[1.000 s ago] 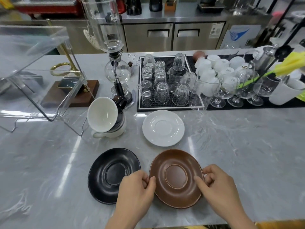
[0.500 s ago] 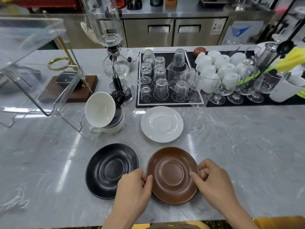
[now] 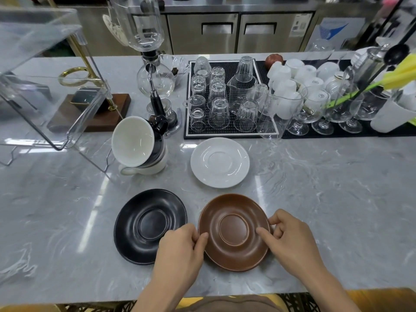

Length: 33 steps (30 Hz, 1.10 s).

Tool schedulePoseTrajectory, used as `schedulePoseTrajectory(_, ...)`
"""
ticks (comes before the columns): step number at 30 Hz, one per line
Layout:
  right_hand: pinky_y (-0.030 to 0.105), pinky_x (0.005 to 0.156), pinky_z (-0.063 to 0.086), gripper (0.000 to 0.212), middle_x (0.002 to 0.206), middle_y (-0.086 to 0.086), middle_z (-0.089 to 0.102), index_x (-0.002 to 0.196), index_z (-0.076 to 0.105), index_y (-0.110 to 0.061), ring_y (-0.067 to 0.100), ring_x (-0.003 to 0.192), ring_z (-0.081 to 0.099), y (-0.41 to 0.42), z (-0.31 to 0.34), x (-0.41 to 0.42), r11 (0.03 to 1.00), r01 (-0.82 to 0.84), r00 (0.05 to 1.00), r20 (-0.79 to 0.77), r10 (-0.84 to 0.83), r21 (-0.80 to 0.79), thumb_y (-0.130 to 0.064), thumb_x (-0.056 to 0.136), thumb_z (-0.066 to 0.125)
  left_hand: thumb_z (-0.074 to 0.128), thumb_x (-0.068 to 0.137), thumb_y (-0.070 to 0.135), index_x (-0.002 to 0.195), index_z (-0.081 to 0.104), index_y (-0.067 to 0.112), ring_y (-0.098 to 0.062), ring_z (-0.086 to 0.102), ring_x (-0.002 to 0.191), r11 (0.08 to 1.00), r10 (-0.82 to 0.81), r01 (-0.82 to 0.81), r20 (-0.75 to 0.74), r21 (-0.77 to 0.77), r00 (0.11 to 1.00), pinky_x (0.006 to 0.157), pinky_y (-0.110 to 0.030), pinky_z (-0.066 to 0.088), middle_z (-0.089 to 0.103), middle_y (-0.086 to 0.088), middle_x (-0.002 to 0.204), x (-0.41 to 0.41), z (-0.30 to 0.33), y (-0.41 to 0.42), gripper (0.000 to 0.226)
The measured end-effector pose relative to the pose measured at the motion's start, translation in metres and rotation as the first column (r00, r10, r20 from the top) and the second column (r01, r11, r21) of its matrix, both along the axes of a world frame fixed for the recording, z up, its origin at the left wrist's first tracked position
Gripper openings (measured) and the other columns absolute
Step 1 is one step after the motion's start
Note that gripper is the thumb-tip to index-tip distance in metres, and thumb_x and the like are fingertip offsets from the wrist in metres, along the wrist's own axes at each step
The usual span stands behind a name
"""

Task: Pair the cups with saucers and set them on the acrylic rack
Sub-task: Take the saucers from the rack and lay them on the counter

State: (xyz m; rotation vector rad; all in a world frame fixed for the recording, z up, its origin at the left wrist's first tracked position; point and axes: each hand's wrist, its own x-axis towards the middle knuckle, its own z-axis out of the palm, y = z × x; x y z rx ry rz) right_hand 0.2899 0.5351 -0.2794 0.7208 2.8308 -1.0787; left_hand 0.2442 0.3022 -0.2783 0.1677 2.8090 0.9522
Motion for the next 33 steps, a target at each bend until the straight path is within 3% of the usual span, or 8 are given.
schedulePoseTrajectory(3,0.037,0.058,0.053,0.027,0.050,-0.003,0.056,0.075,0.056,-0.027,0.011,0.054,0.059,-0.002,0.003,0.002,1.000,-0.005,0.999,0.035,0.005,0.019,-0.041,0.079,0.078,0.072,0.088,0.040,0.061,0.050,0.019,-0.016,0.053,0.049,1.000,-0.006,0.006,0.002,0.008,1.000,0.056,-0.034,0.047,0.057,-0.002,0.045,0.002,0.001,-0.001,0.041)
schedulePoseTrajectory(7,0.032,0.055,0.047,0.034,0.052,-0.006,0.052,0.081,0.050,-0.029,0.013,0.057,0.057,-0.006,0.009,0.003,0.994,0.025,0.999,0.020,-0.027,0.103,-0.054,0.077,0.074,0.080,0.083,0.033,0.059,0.050,0.020,-0.022,0.054,0.052,0.998,0.008,-0.003,-0.077,0.063,0.997,0.048,-0.021,0.039,0.055,-0.002,0.044,0.005,0.003,-0.003,0.040)
schedulePoseTrajectory(12,0.033,0.052,0.047,0.027,0.050,-0.003,0.048,0.070,0.050,-0.030,0.011,0.051,0.053,-0.015,0.012,-0.001,0.997,0.049,0.987,-0.156,-0.039,0.060,-0.040,0.081,0.073,0.083,0.080,0.023,0.061,0.053,0.025,-0.014,0.052,0.052,0.995,0.036,-0.014,-0.213,0.101,0.976,0.049,-0.027,0.046,0.051,0.008,0.051,0.002,0.013,-0.006,0.035)
schedulePoseTrajectory(17,0.019,0.057,0.045,0.022,0.077,-0.012,0.059,0.072,0.055,-0.030,0.009,0.070,0.059,-0.032,0.013,-0.011,0.999,-0.038,0.965,-0.258,0.044,0.027,-0.030,0.084,0.073,0.079,0.083,0.013,0.086,0.072,0.026,-0.002,0.058,0.062,0.996,0.023,-0.001,-0.237,0.093,0.971,0.056,-0.023,0.053,0.063,0.017,0.071,0.000,0.022,-0.014,0.015)
schedulePoseTrajectory(21,0.017,0.068,0.048,0.017,0.079,-0.016,0.059,0.079,0.059,-0.032,0.004,0.080,0.059,-0.045,0.019,-0.021,0.989,-0.138,0.947,-0.286,0.148,0.054,-0.025,0.084,0.073,0.080,0.081,0.009,0.097,0.077,0.024,-0.006,0.066,0.073,1.000,0.029,-0.025,-0.279,0.017,0.960,0.059,-0.024,0.055,0.073,0.017,0.083,0.001,0.024,-0.024,0.022)
schedulePoseTrajectory(24,0.009,0.081,0.043,0.009,0.087,-0.019,0.060,0.086,0.064,-0.029,0.001,0.088,0.057,-0.057,0.022,-0.029,0.975,-0.207,0.919,-0.328,0.220,0.075,-0.025,0.082,0.070,0.084,0.075,0.003,0.105,0.078,0.020,-0.014,0.072,0.092,0.998,0.055,-0.062,-0.302,-0.012,0.952,0.070,-0.026,0.056,0.076,0.011,0.100,-0.001,0.024,-0.033,0.034)
schedulePoseTrajectory(28,0.009,0.096,0.038,0.027,0.112,-0.016,0.065,0.109,0.070,-0.025,0.002,0.106,0.057,-0.077,0.026,-0.039,0.960,-0.268,0.909,-0.308,0.281,0.084,-0.032,0.083,0.068,0.075,0.083,0.029,0.124,0.073,0.015,-0.027,0.060,0.128,0.995,0.039,-0.063,-0.263,-0.080,0.964,0.103,-0.048,0.052,0.069,-0.004,0.133,-0.006,0.029,-0.050,0.043)
schedulePoseTrajectory(33,0.016,0.110,0.024,0.047,0.146,-0.022,0.044,0.135,0.058,-0.034,-0.012,0.132,0.031,-0.104,0.027,-0.045,0.943,-0.327,0.921,-0.203,0.332,0.060,-0.041,0.089,0.066,0.062,0.084,0.047,0.138,0.063,0.019,-0.026,0.046,0.142,0.989,0.099,-0.117,-0.190,-0.086,0.977,0.113,-0.046,0.039,0.056,-0.001,0.148,-0.010,0.036,-0.080,0.060)
